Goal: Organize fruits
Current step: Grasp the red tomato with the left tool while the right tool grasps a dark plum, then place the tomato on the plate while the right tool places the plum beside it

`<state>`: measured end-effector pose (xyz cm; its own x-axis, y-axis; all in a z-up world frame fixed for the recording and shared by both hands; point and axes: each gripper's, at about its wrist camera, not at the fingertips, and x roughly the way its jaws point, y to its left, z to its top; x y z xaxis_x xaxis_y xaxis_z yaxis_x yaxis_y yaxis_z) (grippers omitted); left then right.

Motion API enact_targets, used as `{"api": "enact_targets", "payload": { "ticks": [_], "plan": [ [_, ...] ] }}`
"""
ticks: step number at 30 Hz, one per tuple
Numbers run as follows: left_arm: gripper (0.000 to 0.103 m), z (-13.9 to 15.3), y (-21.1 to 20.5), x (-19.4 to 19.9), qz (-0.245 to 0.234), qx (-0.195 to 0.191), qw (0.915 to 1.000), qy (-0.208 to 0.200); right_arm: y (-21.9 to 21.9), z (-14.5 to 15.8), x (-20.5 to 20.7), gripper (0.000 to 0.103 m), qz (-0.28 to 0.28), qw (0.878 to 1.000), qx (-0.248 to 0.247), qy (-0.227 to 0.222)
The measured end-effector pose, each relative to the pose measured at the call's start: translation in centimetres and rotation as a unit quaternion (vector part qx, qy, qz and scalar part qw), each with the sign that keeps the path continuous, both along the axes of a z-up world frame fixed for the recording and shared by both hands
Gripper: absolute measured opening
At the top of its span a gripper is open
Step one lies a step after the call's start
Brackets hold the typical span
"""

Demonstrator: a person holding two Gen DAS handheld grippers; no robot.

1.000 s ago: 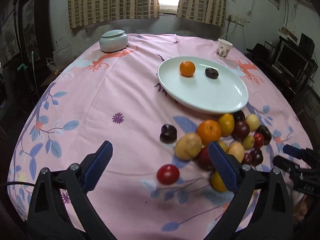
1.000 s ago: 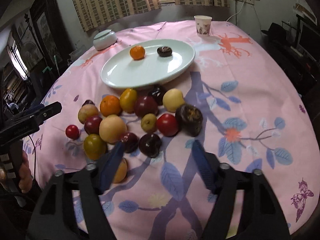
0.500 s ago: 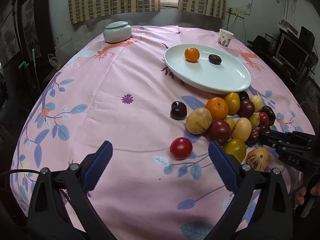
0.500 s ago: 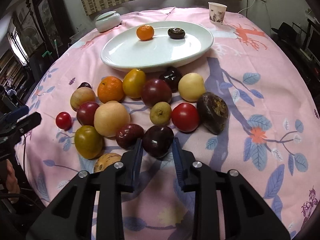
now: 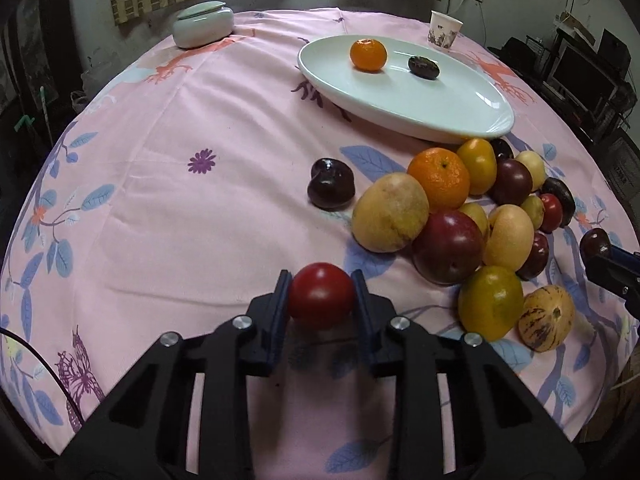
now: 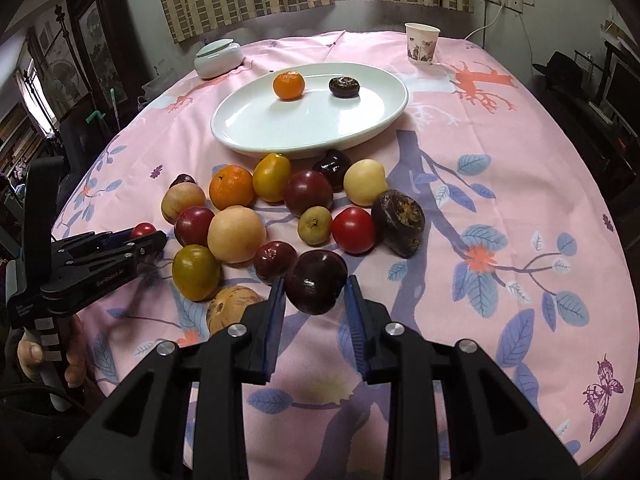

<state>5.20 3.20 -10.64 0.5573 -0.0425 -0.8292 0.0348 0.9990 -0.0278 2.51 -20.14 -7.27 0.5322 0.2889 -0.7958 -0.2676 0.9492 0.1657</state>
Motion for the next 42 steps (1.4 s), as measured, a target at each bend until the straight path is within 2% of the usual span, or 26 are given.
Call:
{"api": "enact_targets", "payload": {
  "ticks": [9,20,25,29,32,36,42],
  "plan": [
    [0.030,3.8,-0.6,-1.5,-0.036,-0.054,0.9977,-0.021,0.4,0.3,0.1,0.031,0.013,1.000,0.013,-0.001],
    [0.030,6.0,-1.9,0.0,-0.070,-0.062,0.9955,-0.016,1.4,1.5,1.1,0.031,0.043,0.999,0.026,0.000],
    [0.030,9.6,-2.1,4.9,-0.079,-0.044,0.9951,-0.040,2.4,5.1,4.6,0.031,0.070,0.996,0.015,-0.045],
    [0.030,10.5,-1.8,12.0,-0.068,-0.058,0.9958,-0.021,4.0,6.3,10.5,0.031,0.088,0.994,0.006,-0.058],
    [0.031,9.4,-2.1,16.7,-0.043,-0.044,0.9981,-0.006,5.4,5.5,15.6,0.030,0.085,0.995,0.000,-0.043],
    [0.031,6.9,-2.0,20.9,-0.023,-0.049,0.9982,0.027,6.7,3.0,21.8,0.030,0.089,0.996,0.012,0.004],
    [0.031,5.2,-1.5,24.2,-0.012,-0.059,0.9973,0.043,7.9,0.2,26.2,0.030,0.091,0.995,-0.016,0.029]
  ]
}}
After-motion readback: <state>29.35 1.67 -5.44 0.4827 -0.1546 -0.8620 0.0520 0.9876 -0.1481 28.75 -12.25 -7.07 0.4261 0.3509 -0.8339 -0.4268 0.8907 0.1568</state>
